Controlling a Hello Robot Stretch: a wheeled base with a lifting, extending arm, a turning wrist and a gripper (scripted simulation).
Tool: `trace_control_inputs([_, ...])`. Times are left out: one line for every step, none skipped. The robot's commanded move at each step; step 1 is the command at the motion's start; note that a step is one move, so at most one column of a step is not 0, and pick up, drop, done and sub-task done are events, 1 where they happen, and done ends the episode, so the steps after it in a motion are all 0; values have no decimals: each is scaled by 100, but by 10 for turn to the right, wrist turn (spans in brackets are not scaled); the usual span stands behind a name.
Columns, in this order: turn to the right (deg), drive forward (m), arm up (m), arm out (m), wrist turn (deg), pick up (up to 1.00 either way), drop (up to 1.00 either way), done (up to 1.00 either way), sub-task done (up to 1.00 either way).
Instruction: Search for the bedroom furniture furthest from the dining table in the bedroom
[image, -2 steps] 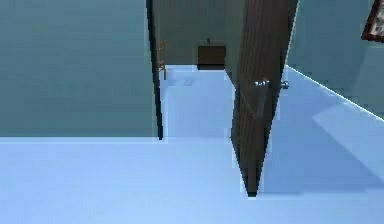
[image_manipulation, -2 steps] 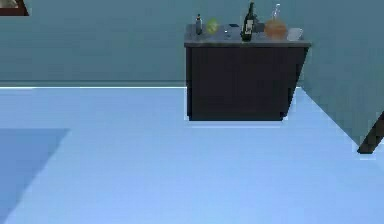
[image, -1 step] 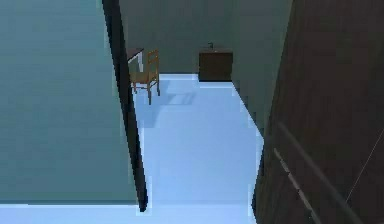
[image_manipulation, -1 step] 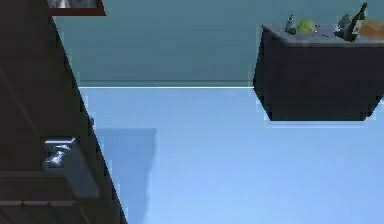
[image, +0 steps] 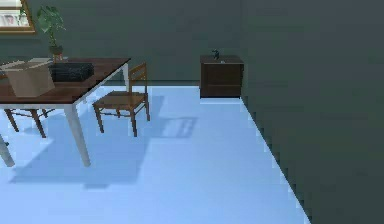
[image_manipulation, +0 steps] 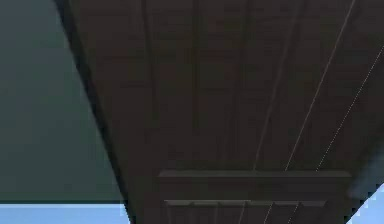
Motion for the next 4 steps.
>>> trace_control_inputs([0, 40, 0, 0, 0, 0, 0, 0, 0])
trace_control_inputs([-150, 0, 0, 0, 0, 0, 0, 0, 0])
trace_control_inputs([0, 80, 0, 0, 0, 0, 0, 0, 0])
trace_control_inputs([-450, 0, 0, 0, 0, 0, 0, 0, 0])
